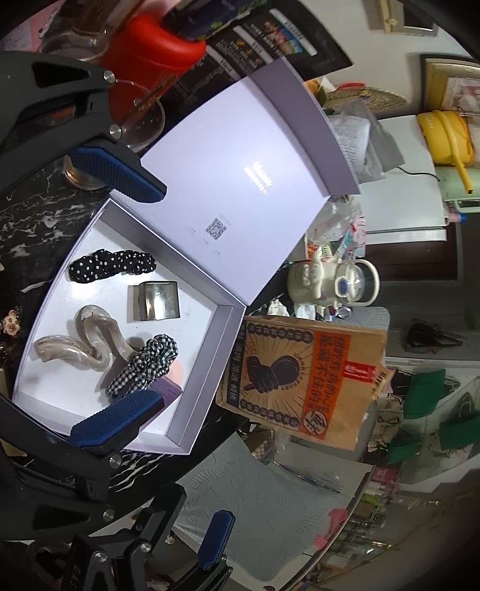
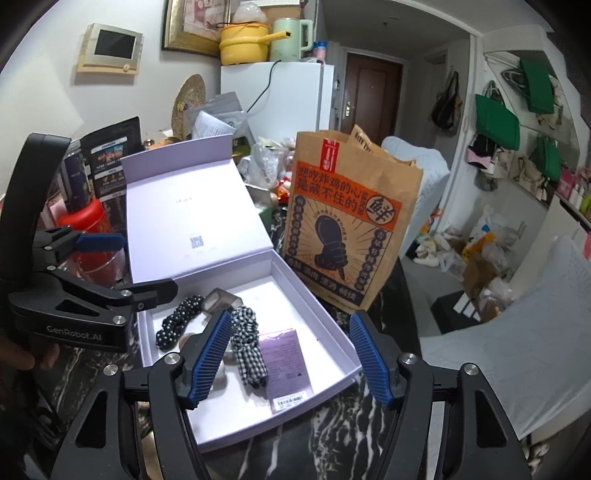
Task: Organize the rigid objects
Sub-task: 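Open both tools and withdraw them from the box toward the gold box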
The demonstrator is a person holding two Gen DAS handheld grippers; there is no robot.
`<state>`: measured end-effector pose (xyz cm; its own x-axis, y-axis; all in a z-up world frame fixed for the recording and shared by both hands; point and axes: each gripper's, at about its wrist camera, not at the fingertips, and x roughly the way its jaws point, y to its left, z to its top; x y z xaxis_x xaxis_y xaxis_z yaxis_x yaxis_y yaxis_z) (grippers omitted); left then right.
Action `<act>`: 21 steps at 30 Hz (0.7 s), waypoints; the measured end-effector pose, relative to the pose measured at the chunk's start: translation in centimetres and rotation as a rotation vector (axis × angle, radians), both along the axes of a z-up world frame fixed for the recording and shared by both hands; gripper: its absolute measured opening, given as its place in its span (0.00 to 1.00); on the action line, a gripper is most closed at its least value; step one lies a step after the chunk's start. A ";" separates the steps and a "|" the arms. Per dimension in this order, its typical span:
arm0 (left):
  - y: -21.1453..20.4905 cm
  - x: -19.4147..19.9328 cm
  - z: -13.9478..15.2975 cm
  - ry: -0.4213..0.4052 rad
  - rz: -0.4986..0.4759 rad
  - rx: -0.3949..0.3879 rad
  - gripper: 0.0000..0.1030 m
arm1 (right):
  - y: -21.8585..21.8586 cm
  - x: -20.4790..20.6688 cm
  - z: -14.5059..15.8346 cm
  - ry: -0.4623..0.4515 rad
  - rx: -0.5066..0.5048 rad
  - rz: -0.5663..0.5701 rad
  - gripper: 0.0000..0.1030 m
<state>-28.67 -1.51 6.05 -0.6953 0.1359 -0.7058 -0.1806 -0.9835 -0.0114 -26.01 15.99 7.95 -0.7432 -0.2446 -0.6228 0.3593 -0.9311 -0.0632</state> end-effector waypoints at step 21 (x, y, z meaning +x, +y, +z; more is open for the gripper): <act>1.0 7.5 4.1 0.089 -0.058 -0.026 1.00 | 0.8 7.8 2.7 0.095 -0.012 -0.003 0.75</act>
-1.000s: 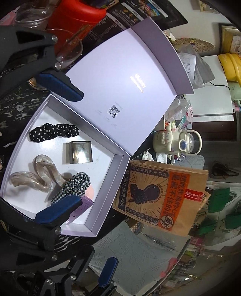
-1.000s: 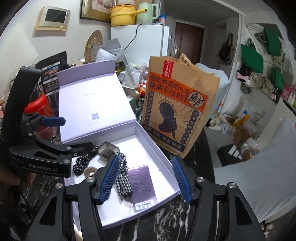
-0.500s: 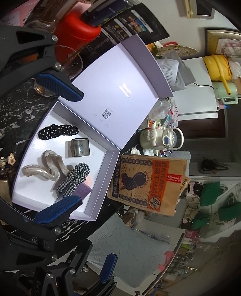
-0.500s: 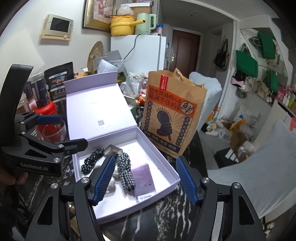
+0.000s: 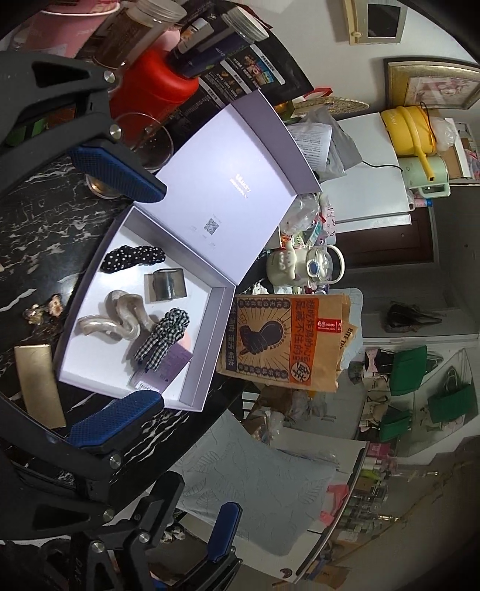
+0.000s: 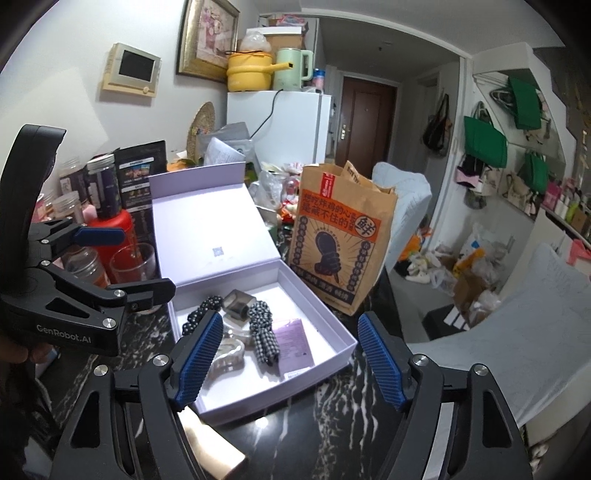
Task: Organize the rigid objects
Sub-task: 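Open both tools and withdraw them from the box toward the gold box, then grasp the gold box with right tool while left tool grasps gold keychain charm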
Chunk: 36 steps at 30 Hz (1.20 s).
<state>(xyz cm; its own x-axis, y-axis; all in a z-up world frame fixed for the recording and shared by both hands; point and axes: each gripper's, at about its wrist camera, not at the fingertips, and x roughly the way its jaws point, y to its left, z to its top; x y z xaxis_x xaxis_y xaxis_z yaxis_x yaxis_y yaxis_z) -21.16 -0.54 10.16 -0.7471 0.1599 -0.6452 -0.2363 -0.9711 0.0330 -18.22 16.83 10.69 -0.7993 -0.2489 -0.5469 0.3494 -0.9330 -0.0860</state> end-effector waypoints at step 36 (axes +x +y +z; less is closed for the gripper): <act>-0.9 6.3 -5.0 -0.071 0.004 0.056 1.00 | -0.5 6.4 -5.3 -0.086 -0.024 0.048 0.76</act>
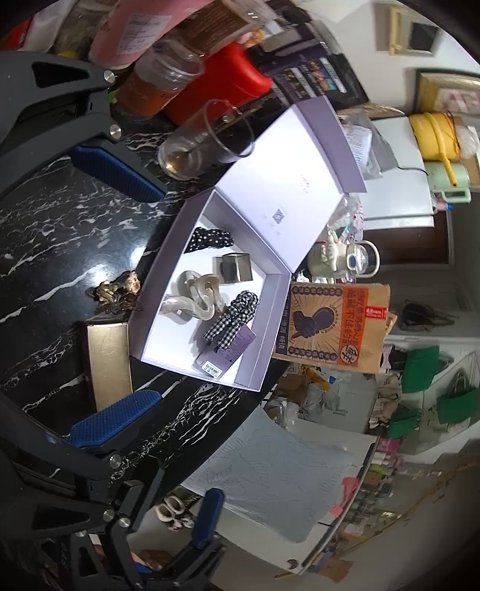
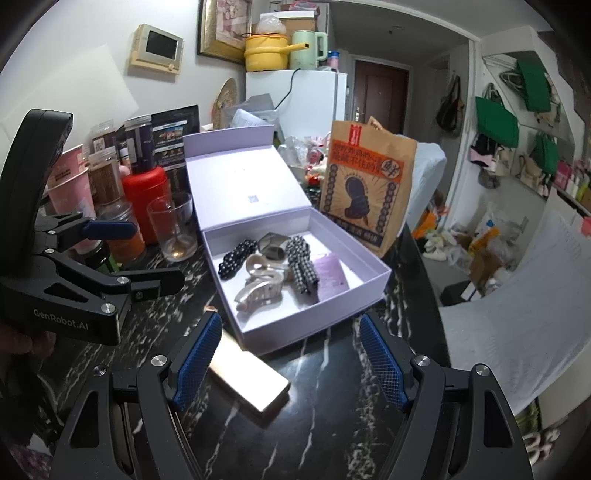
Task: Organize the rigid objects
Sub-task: 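Grasp the gold box with right tool while left tool grasps gold keychain charm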
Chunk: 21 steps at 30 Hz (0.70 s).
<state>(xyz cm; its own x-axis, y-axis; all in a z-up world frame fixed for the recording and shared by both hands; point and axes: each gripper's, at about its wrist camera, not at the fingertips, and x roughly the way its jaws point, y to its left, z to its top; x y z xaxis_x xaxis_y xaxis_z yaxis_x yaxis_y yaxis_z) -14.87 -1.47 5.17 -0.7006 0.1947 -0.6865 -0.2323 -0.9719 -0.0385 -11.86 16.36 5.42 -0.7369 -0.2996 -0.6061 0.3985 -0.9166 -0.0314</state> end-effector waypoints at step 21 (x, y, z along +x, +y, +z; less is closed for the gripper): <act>-1.3 -0.5 -7.0 -0.200 0.003 0.076 1.00 | -0.8 -0.8 -6.8 -0.142 -0.024 0.083 0.76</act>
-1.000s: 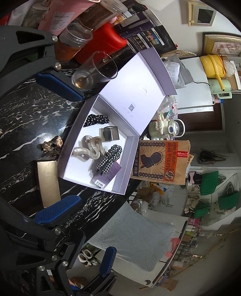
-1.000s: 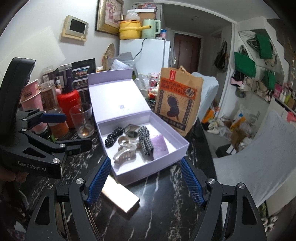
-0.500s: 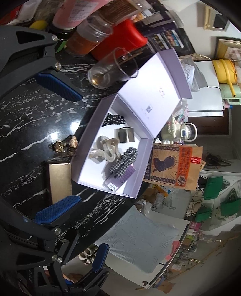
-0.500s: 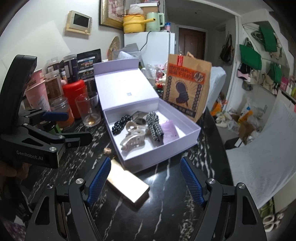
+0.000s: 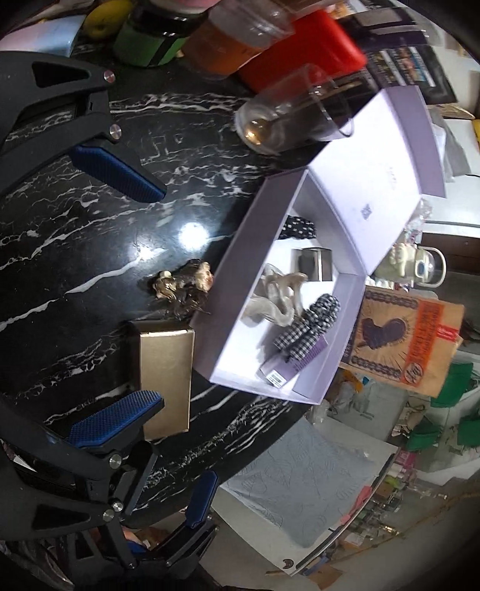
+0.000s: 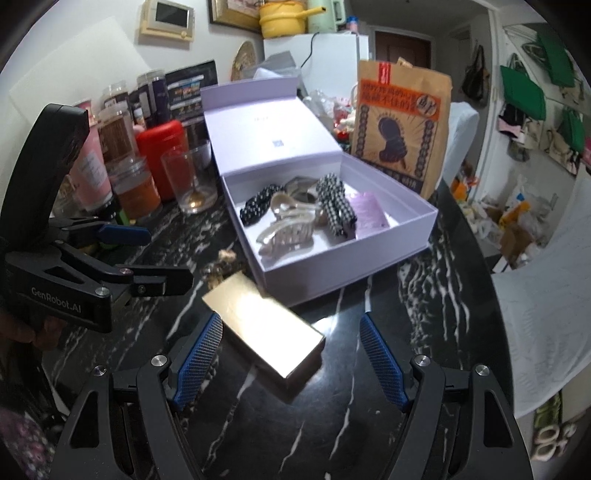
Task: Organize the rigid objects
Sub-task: 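Grasp the gold box with right tool while left tool grasps gold keychain charm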
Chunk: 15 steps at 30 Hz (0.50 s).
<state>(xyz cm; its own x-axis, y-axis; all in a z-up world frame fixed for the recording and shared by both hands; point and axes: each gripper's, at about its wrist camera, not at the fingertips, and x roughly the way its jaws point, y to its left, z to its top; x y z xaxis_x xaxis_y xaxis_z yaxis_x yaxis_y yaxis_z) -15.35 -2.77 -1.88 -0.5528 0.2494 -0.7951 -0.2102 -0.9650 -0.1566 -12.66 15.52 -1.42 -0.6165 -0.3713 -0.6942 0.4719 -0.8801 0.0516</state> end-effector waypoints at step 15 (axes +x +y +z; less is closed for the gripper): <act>-0.9 -1.5 -2.2 -0.028 0.020 -0.052 1.00 | -1.6 -3.0 -3.2 -0.099 0.017 0.077 0.85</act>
<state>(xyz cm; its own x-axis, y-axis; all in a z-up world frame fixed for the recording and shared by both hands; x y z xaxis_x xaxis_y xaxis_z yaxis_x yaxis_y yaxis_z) -16.83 -3.67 -4.06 -0.5344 0.1966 -0.8220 -0.1867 -0.9760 -0.1121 -15.61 13.89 -4.59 -0.5148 -0.4026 -0.7569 0.5314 -0.8427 0.0868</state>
